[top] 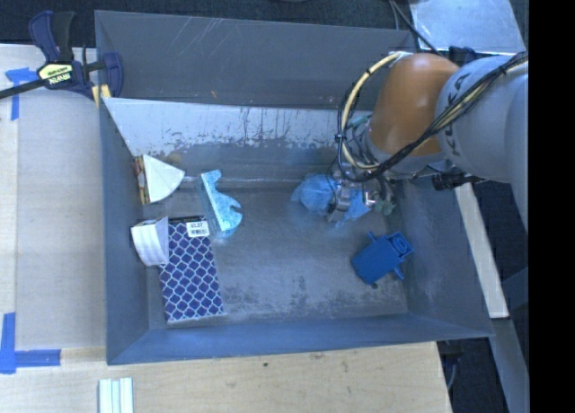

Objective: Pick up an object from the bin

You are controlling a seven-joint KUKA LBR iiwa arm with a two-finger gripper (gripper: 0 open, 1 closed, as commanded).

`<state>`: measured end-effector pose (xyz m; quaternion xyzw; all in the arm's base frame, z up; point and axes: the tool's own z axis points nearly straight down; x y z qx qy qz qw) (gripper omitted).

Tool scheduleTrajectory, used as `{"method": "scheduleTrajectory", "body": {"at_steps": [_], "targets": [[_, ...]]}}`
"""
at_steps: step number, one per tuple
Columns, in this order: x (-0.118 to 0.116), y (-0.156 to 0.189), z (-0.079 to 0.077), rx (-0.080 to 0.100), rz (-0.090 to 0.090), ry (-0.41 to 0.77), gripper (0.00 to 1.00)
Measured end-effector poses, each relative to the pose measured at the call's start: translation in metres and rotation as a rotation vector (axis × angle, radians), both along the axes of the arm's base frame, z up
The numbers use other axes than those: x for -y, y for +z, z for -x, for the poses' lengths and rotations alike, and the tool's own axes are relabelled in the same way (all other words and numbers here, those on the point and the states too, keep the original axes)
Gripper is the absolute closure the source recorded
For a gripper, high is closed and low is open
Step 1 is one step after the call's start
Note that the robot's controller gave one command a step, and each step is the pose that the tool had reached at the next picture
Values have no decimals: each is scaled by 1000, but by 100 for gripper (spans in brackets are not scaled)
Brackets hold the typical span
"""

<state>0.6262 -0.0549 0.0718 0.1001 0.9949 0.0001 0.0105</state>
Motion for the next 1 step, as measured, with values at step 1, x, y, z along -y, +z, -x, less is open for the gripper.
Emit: {"method": "scheduleTrajectory", "body": {"at_steps": [1], "targets": [[-6,0,3,3,2,7,100]]}}
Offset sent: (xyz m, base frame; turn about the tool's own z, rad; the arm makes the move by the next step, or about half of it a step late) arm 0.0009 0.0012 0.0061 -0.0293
